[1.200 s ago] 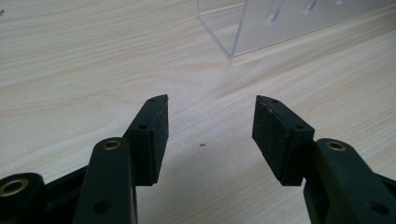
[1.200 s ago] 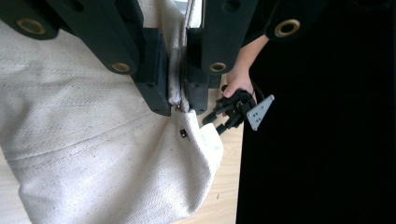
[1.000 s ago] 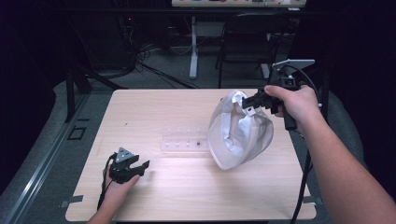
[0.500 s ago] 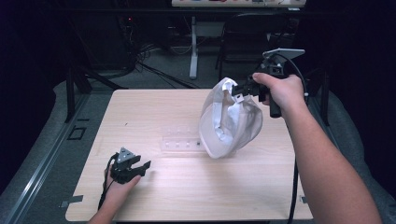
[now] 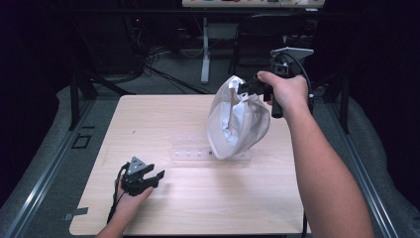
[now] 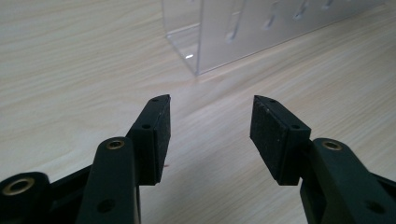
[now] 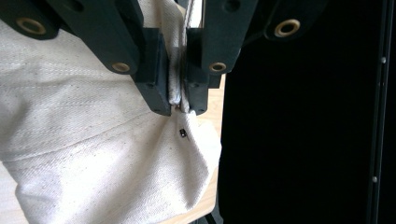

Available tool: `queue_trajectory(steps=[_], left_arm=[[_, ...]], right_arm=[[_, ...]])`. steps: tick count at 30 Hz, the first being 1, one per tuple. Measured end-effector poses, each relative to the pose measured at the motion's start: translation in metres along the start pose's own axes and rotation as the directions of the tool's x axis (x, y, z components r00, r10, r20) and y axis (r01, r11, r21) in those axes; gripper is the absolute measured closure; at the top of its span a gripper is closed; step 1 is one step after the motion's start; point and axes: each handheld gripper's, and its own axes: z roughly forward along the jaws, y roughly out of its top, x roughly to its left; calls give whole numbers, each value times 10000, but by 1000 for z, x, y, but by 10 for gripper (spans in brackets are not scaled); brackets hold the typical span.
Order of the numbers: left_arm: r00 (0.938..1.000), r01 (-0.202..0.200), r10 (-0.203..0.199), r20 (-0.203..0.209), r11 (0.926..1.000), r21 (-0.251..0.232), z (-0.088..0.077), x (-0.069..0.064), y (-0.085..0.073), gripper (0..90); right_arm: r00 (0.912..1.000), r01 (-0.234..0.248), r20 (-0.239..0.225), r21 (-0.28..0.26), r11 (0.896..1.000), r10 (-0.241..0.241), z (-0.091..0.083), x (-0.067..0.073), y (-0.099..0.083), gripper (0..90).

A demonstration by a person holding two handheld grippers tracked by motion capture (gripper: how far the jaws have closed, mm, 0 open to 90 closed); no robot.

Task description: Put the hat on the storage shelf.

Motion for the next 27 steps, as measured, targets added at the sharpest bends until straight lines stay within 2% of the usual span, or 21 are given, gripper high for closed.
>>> queue_trajectory(steps=[2, 6, 11, 13, 15, 19, 22, 27], left_arm=[[9994, -206, 209, 270, 9997, -135, 1, -10, 5, 482], [9957, -720, 747, 551, 9962, -493, 7, -32, 17, 469], [9856, -1460, 1508, 769, 9872, -644, 23, -62, 35, 438], [9830, -1577, 1631, 849, 9852, -668, 29, -72, 41, 435], [9804, -1669, 1738, 925, 9828, -785, 37, -84, 49, 435], [9778, -1640, 1758, 1137, 9808, -1057, 46, -103, 62, 453], [9759, -1764, 1896, 1083, 9769, -1207, 50, -115, 70, 456], [9733, -1840, 1980, 1160, 9754, -1212, 58, -132, 86, 455]], right_arm=[[10000, -35, 21, -89, 10000, 35, 3, -1, 1, 814], [9998, -184, -5, -385, 9991, 184, 9, -3, 4, 813], [9999, -126, 77, -357, 9993, 128, 15, -7, 5, 813], [9997, -129, 210, -428, 9990, 138, 18, -7, 6, 813], [9998, -104, 140, -406, 9991, 110, 18, -7, 6, 813], [9998, -64, 183, -398, 9992, 72, 19, -7, 6, 813], [9998, 7, 214, -397, 9992, 2, 19, -6, 5, 813], [9998, 70, 191, -343, 9994, -63, 19, -5, 4, 812]])
